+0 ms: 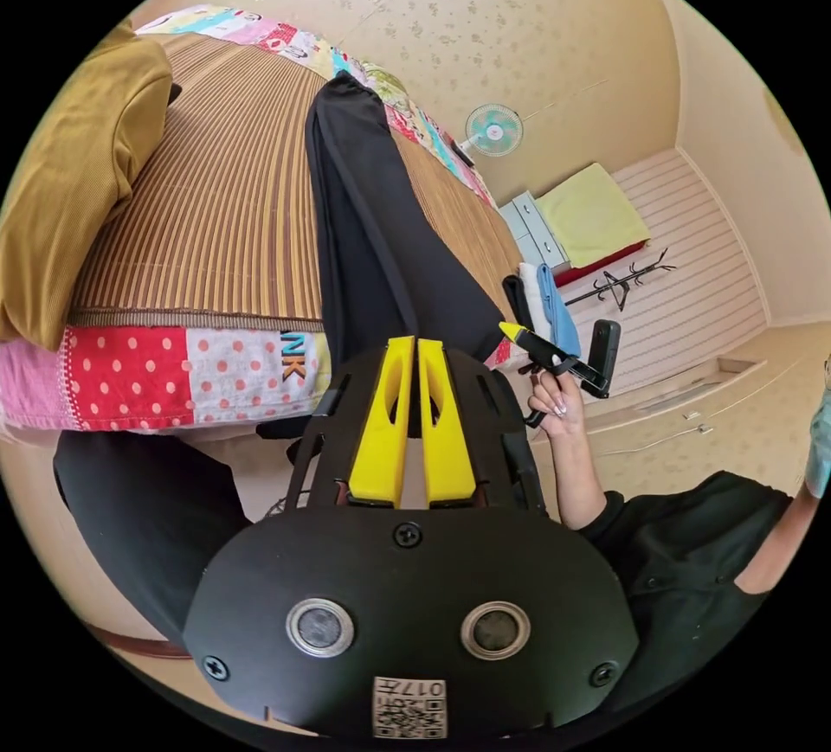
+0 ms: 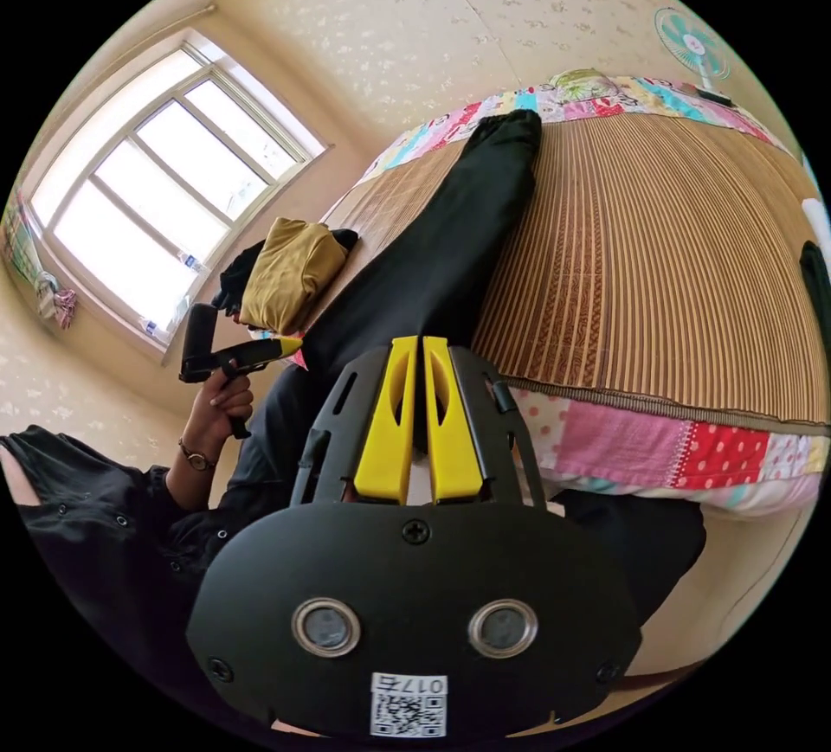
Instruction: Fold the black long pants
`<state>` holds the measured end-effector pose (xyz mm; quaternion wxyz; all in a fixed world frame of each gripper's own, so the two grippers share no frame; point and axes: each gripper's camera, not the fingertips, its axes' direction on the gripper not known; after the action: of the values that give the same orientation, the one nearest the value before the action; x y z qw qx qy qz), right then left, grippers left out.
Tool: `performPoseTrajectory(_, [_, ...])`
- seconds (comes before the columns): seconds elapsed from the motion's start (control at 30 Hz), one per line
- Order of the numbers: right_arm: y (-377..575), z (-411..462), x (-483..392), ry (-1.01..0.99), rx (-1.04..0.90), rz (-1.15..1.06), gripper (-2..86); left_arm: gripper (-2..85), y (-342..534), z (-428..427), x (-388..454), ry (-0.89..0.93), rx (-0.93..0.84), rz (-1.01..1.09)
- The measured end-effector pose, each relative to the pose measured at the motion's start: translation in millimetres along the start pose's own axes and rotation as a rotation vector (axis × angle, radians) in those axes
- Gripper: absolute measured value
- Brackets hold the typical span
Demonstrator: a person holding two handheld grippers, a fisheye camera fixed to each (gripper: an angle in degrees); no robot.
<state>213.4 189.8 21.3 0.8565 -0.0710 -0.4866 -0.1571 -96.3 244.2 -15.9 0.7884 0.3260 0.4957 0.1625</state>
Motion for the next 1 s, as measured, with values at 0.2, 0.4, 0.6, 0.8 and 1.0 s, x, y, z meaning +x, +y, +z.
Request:
performPoseTrajectory(0.2, [17.7, 18.8, 17.3, 0.006, -0.11, 0.03, 1.4, -0.5, 13.1, 14.7, -20.2, 0.084, -0.017, -0.069])
performPoseTrajectory(0.4, [23.2, -11.8, 10.6, -0.147, 0.064, -0.045, 1.7, -0.4, 10.6, -14.8, -26.1, 0.216, 0.094, 0.025])
performPoseTrajectory(0.6, [35.7, 38.8, 35.1, 0.066, -0.21, 0.064, 4.0, 0.1, 25.4, 22.1, -48.2, -0.067, -0.033, -0.149])
performPoseTrajectory(0.8, [24.5, 17.1, 39.1, -0.069, -0.015, 0.09, 8.8, 9.9, -12.5, 18.7, -28.6, 0.033, 0.1, -0.028])
performPoseTrajectory(1.0, [-6.9, 57.6, 50.8, -0.043, -0.161, 0.112, 9.7, 10.9, -64.1, 88.0, -16.9, -0.161, -0.053, 0.03])
